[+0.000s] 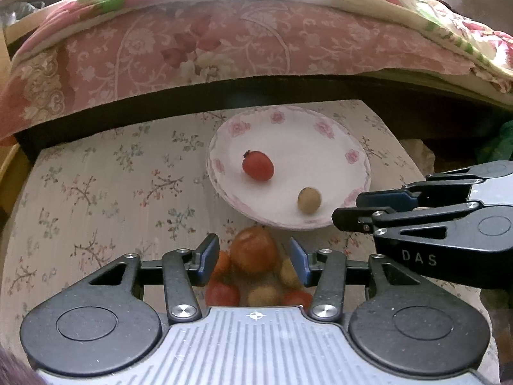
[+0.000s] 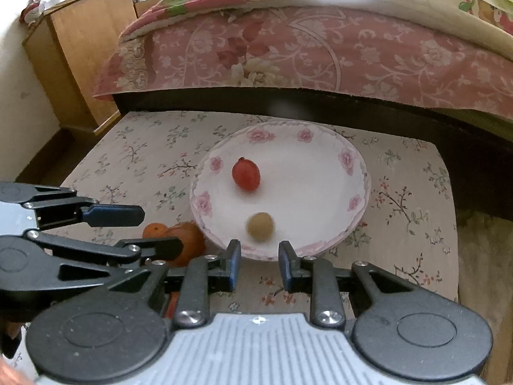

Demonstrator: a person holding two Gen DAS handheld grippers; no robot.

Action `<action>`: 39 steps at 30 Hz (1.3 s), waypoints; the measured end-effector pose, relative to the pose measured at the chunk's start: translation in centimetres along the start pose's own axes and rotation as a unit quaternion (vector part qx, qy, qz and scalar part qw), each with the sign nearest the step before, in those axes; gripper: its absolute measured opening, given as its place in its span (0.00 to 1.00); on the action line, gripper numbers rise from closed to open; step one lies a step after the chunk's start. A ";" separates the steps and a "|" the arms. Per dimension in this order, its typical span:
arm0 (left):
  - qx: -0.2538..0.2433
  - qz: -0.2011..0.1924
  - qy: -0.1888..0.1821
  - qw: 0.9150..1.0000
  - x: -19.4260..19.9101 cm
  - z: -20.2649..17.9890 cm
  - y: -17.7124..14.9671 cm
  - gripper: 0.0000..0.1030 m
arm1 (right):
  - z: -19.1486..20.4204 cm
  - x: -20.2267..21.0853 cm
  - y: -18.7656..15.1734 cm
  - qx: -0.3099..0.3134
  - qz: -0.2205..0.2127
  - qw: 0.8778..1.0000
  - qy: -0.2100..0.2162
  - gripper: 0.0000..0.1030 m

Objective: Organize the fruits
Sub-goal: 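Move both open tools back toward the fruit cluster, then grasp a red tomato with the right tool while the left tool grasps an orange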

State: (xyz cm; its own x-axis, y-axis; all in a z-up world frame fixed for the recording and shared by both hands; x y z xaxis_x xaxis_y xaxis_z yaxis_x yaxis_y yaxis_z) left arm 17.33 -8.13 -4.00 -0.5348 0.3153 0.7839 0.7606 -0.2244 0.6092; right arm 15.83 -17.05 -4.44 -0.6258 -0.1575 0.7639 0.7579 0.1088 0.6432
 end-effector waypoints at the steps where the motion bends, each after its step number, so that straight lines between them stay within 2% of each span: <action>1: 0.001 0.000 -0.001 1.000 0.3 0.0 -0.1 0.56 | 0.1 0.2 -0.1 0.000 0.000 1.000 0.001 0.26; 20: 0.008 0.019 0.005 1.000 3.6 1.4 -4.4 0.59 | 3.1 2.5 -3.0 -0.006 0.010 1.000 0.024 0.26; 30: 0.001 0.042 0.008 0.999 3.7 2.1 -7.1 0.61 | 4.8 1.8 -4.4 0.016 0.031 0.999 0.039 0.26; 39: -0.002 0.051 0.001 0.999 3.6 2.4 -7.7 0.64 | 6.2 0.1 -5.1 0.050 0.050 0.996 0.047 0.26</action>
State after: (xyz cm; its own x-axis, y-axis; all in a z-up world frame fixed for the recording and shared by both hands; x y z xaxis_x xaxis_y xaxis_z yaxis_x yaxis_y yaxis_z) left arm 10.43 -3.05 -6.13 -0.4558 0.2896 0.8417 0.8093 -0.2588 0.5273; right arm 10.72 -11.50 -7.33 -0.5245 -0.2324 0.8191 0.7901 0.2258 0.5699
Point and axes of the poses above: each gripper's, at about its wrist camera, not at the fingertips, and x roughly against the way its jaws point, z to its left, y to its top, the point moved 9 cm from there along -x, roughly the way its jaws point, and after that the axes turned 7 degrees about x, right-handed, at the moved point
